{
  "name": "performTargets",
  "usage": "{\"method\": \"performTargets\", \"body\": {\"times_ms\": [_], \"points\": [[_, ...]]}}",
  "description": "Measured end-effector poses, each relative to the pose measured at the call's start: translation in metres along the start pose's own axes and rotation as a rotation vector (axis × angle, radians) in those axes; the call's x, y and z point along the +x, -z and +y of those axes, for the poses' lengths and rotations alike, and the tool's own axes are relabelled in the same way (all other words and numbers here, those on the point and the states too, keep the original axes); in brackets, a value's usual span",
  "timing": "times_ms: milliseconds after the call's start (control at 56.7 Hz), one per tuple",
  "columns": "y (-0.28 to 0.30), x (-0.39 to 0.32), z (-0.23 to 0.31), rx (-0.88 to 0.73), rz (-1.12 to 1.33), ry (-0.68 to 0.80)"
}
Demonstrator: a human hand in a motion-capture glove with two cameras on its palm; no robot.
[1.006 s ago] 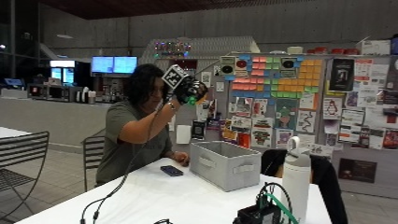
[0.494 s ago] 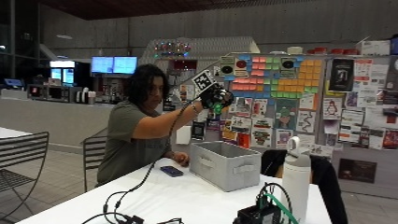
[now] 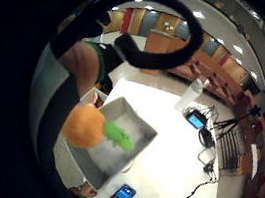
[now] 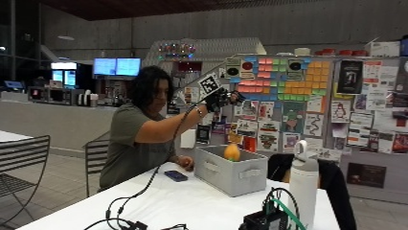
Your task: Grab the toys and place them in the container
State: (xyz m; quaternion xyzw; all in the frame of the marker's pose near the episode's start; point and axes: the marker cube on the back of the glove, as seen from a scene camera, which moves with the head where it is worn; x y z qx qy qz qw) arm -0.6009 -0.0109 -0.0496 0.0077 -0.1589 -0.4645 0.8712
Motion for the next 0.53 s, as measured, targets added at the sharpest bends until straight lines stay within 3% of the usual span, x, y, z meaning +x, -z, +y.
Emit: {"method": "performTargets", "body": {"times_ms": [194, 265, 353, 476, 529], "points": [[-0.002, 0.004, 0.011, -0.047, 0.023, -0.058], [0.001, 0.000, 0.022, -0.074, -0.033, 0.079], [0.001, -0.004, 0.025, -0.105, -0.024, 0.008], [-0.001, -0.006, 0.033, -0.135, 0.002, 0.071], [0.000, -0.007, 0.039, -0.142, -0.023, 0.172]]}}
